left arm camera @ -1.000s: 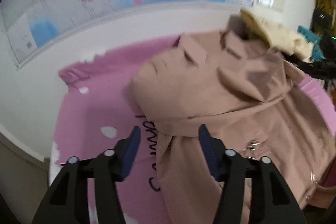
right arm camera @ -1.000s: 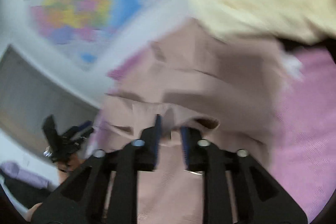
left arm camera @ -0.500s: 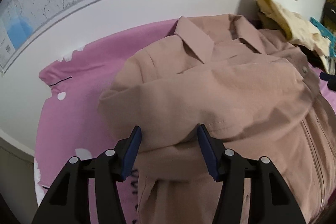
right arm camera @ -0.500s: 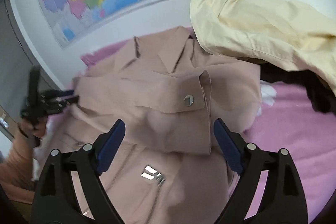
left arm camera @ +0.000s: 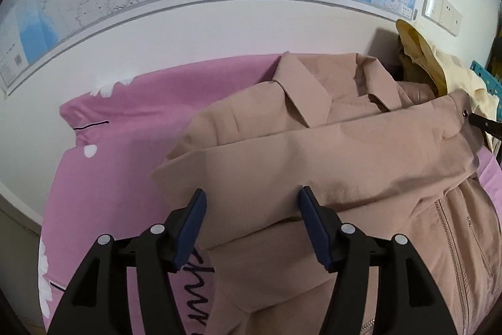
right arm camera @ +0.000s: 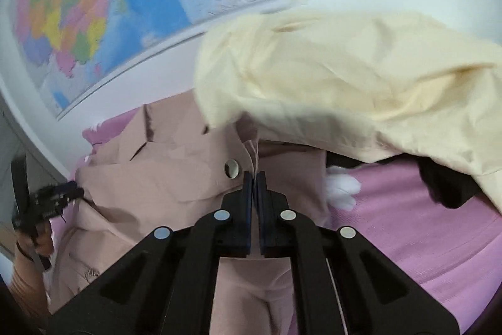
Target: Fold large clothes
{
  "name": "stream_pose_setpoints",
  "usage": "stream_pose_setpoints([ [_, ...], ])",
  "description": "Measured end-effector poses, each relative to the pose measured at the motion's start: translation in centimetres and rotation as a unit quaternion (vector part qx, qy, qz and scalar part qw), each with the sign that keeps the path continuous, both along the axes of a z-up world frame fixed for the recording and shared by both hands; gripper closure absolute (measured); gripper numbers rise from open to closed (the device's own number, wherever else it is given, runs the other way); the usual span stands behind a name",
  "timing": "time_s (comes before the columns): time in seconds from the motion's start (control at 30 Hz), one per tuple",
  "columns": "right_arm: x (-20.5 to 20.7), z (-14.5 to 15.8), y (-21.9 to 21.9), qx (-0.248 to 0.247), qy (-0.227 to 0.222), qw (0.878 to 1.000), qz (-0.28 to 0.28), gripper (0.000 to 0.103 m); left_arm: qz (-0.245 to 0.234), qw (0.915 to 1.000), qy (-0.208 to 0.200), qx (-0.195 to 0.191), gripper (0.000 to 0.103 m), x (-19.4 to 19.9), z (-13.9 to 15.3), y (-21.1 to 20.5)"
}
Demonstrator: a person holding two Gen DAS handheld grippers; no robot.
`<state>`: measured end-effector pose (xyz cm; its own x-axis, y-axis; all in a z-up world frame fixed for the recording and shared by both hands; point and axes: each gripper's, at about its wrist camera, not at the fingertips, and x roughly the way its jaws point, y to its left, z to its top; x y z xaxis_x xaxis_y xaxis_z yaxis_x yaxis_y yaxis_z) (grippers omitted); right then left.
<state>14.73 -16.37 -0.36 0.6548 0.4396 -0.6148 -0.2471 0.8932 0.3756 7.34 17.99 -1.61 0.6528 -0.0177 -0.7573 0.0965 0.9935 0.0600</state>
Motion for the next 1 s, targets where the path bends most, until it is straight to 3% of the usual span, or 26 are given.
stream_pose_setpoints([
  [0.17, 0.3, -2.7, 0.4, -0.029, 0.048, 0.998, -0.007, 0.088, 0.008, 0.9993, 0.025, 0.027, 0.043, 0.7, -2.1, -0.3],
  [0.23, -1.2, -2.0, 0.2, -0.032, 0.024, 0.999, -0.018, 0.058, 0.002, 0.9993, 0.034, 0.012, 0.042, 0.3, -1.9, 0.0],
  [0.3, -3.4, -0.4, 0.7, -0.044, -0.024, 0.999, -0.011, 0.057, 0.001, 0.9996, 0.028, 0.007, 0.039, -0.3, -1.5, 0.4],
  [0.43, -5.9, 0.7, 3.6, -0.058, -0.053, 0.994, 0.071, 0.053, -0.001, 0.9999, 0.015, -0.001, 0.036, -2.2, -0.3, 1.2],
  [0.57, -5.8, -1.1, 5.9, -0.093, -0.023, 0.990, 0.101, 0.044, -0.003, 0.9999, 0.008, -0.010, 0.034, -4.5, 0.1, 1.6],
  [0.7, -5.3, -3.5, 4.8, -0.084, 0.014, 0.992, 0.088, 0.043, -0.008, 0.9999, 0.009, -0.008, 0.033, -7.2, -0.1, 2.3],
  [0.8, -6.9, -3.2, 3.0, -0.044, 0.010, 0.995, 0.089, 0.043, -0.004, 0.9998, 0.016, -0.013, 0.033, -9.7, -0.6, 3.7],
  [0.9, -9.1, -2.3, 1.3, -0.033, 0.004, 0.996, 0.080, 0.037, -0.003, 0.9982, 0.034, -0.050, 0.032, -11.8, -1.3, 5.4],
  [1.0, -11.8, -1.9, -0.8, 0.010, 0.012, 0.996, 0.090, 0.031, 0.000, 0.9972, 0.041, -0.062, 0.032, -14.0, -2.1, 6.4],
])
